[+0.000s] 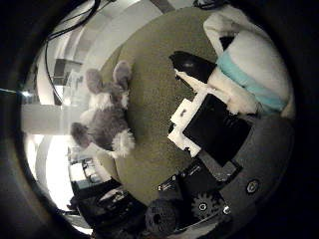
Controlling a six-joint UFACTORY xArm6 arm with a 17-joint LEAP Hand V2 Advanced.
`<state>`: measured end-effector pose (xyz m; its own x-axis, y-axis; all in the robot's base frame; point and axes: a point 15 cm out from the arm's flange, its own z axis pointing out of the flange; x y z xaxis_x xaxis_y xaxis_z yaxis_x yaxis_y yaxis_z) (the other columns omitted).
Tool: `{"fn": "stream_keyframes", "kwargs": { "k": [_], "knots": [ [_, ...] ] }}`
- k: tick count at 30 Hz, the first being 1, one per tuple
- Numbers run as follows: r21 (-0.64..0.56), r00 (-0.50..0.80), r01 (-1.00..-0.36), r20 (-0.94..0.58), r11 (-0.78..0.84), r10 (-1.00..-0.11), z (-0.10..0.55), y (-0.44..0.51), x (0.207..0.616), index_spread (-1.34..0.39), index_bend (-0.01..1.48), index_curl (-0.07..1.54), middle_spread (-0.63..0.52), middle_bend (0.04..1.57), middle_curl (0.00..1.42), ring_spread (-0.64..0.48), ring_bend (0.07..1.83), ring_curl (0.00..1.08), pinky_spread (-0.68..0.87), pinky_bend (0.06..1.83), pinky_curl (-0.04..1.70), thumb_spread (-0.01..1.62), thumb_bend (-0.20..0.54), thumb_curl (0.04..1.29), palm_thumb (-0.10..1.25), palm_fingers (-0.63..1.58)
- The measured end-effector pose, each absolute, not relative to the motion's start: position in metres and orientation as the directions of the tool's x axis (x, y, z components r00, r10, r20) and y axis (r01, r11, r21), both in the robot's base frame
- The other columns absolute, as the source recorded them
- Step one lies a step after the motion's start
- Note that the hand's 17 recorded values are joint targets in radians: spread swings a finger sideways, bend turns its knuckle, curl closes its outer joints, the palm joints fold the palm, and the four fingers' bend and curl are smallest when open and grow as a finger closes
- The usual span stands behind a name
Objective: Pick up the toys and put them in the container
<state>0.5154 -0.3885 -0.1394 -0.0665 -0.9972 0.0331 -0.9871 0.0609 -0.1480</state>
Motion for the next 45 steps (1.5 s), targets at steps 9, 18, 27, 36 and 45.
{"fn": "stream_keyframes", "kwargs": {
  "k": [9, 18, 27, 36, 45],
  "knots": [
    [-0.208, -0.107, -0.974, 0.071, 0.09, -0.992, -0.091, -0.426, 0.521, -0.26, 1.1, 0.88, -0.15, 1.29, 0.82, -0.24, 1.34, 0.77, -0.17, 1.55, 0.59, 1.08, -0.007, 0.52, 1.05, 1.12],
    [-0.284, -0.117, -0.955, 0.113, 0.081, -0.987, -0.011, -0.44, 0.543, -0.24, 1.13, 0.85, -0.13, 1.32, 0.78, -0.24, 1.32, 0.81, -0.18, 1.51, 0.66, 1.09, -0.011, 0.58, 1.05, 1.12],
    [-0.276, -0.093, -0.959, 0.096, 0.064, -0.991, 0.057, -0.41, 0.529, -0.23, 1.15, 0.84, -0.13, 1.34, 0.76, -0.24, 1.31, 0.84, -0.18, 1.48, 0.72, 1.07, -0.013, 0.62, 1.06, 1.12],
    [-0.302, -0.03, -0.953, 0.088, 0.002, -0.996, 0.169, -0.334, 0.514, -0.23, 1.16, 0.82, -0.12, 1.35, 0.75, -0.24, 1.3, 0.85, -0.19, 1.44, 0.77, 1.07, -0.012, 0.65, 1.06, 1.12],
    [-0.33, 0.133, -0.935, 0.019, -0.132, -0.991, 0.248, -0.191, 0.513, -0.23, 1.16, 0.81, -0.12, 1.36, 0.73, -0.24, 1.3, 0.86, -0.19, 1.42, 0.81, 1.07, -0.013, 0.66, 1.05, 1.13]
  ]
}}
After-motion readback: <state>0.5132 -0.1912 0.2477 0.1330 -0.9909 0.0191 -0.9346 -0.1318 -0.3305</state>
